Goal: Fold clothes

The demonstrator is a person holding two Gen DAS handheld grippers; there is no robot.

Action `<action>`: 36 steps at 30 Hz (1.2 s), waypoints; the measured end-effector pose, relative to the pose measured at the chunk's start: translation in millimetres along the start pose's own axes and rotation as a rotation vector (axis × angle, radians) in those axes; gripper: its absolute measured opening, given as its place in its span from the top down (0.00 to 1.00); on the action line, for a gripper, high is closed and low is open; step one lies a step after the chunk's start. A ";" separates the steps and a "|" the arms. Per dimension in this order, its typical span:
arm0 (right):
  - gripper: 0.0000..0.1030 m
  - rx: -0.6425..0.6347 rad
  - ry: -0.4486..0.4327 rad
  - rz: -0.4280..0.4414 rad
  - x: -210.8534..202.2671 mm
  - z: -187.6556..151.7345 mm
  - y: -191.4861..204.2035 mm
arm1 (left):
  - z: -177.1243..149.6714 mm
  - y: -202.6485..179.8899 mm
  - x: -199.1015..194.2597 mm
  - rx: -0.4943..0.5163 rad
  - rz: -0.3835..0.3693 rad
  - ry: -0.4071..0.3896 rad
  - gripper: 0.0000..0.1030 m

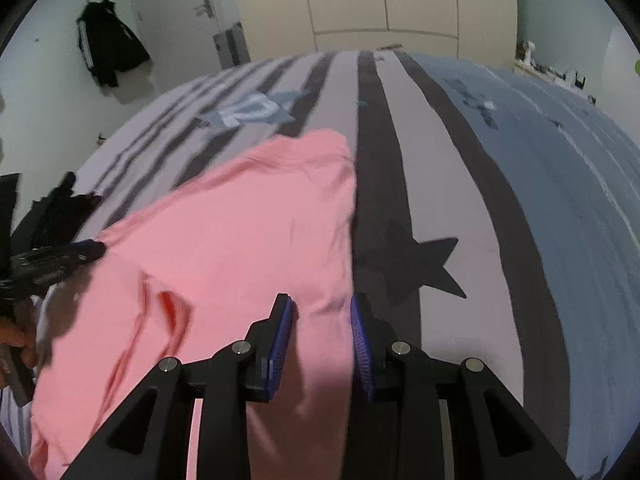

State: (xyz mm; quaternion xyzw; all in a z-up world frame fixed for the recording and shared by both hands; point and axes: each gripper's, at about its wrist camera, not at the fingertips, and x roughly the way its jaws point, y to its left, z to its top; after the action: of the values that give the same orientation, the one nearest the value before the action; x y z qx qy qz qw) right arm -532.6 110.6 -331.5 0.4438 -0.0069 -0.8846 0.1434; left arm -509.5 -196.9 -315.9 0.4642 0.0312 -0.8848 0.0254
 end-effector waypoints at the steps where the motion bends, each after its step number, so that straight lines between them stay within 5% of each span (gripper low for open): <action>1: 0.72 0.001 -0.002 0.000 0.8 1.5 -1.3 | 1.8 -0.7 -4.1 0.002 -0.011 -0.013 0.78; 6: 0.71 -0.002 -0.027 0.009 2.5 15.4 -3.4 | 19.1 -4.9 -17.6 0.018 -0.083 -0.077 0.78; 13: 0.70 0.032 0.005 -0.028 34.2 36.0 -22.0 | 20.6 9.1 20.5 0.011 -0.074 0.012 0.78; 19: 0.70 0.074 -0.074 -0.021 1.7 40.3 -31.2 | 5.1 9.3 -43.2 -0.003 -0.154 -0.088 0.78; 25: 0.70 0.018 -0.083 0.054 -63.6 -6.5 -16.3 | -54.8 -7.5 -113.8 0.012 -0.242 -0.078 0.78; 31: 0.70 -0.037 -0.013 0.093 -119.9 -82.5 4.6 | -127.7 -25.7 -160.7 -0.017 -0.247 -0.015 0.78; 36: 0.70 -0.029 0.067 0.086 -128.6 -133.4 8.4 | -159.4 -28.1 -140.2 0.017 -0.139 0.062 0.78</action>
State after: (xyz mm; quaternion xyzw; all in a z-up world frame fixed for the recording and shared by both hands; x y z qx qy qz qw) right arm -352.8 151.3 -310.4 0.4705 -0.0085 -0.8621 0.1878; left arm -301.3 -154.1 -290.0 0.4883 0.0568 -0.8699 -0.0408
